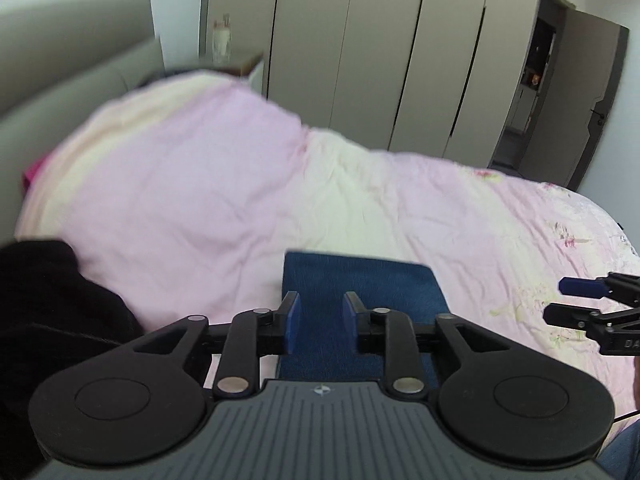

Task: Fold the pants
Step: 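Open both grippers and lift them away from the folded jeans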

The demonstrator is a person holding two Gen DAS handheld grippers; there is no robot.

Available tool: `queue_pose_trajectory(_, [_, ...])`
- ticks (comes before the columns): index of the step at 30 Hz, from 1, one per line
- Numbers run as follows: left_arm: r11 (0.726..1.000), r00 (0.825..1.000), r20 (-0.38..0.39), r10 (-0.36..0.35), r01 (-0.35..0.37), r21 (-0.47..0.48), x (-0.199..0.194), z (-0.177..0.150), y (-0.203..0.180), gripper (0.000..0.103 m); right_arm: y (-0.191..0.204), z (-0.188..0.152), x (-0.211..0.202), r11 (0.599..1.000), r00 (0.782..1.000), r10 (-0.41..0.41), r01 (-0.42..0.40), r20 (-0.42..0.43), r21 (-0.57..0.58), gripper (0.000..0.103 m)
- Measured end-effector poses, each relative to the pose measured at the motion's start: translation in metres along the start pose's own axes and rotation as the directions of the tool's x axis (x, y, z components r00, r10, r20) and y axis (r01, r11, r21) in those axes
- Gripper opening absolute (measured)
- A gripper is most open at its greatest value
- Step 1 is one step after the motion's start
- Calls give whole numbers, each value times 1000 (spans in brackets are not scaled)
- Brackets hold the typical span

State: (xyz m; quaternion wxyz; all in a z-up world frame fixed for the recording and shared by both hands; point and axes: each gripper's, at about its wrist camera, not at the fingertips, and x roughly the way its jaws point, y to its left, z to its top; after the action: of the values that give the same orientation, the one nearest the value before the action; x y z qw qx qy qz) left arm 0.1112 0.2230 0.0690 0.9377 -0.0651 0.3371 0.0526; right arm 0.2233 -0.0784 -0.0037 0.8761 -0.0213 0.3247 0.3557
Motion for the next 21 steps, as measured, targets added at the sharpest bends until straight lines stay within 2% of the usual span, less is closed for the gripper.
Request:
queue_pose_trajectory(1, [1000, 1000, 26, 13, -14, 19, -14, 0, -7, 42, 8, 3, -16, 1000, 1000, -3, 3, 26, -13, 69])
queue_pose_trajectory(3, [998, 996, 81, 38, -42, 49, -41, -2, -20, 65, 20, 4, -45, 999, 998, -31, 34, 60, -43, 83])
queue_pose_trajectory(5, [996, 989, 136, 52, -61, 68, -63, -9, -32, 75, 32, 0, -69, 995, 994, -56, 63, 92, -76, 85])
queue_pose_trajectory(9, [992, 974, 214, 69, -89, 85, -93, -29, -55, 90, 49, -20, -110, 989, 984, -99, 114, 151, -94, 97])
queue_pose_trajectory(13, [985, 959, 257, 117, -145, 94, -103, -53, -75, 91, 61, -46, -135, 977, 967, -179, 196, 182, -84, 98])
queue_pose_trajectory(15, [985, 957, 256, 133, -157, 76, -107, -66, -83, 92, 66, -62, -150, 962, 942, -252, 269, 222, -52, 98])
queue_pose_trajectory(17, [989, 962, 245, 119, -136, 53, -109, -77, -90, 94, 72, -76, -163, 948, 920, -297, 317, 257, -40, 98])
queue_pose_trajectory(21, [995, 973, 205, 104, -104, -10, -109, -101, -101, 95, 81, -98, -182, 940, 908, -321, 340, 267, -23, 98])
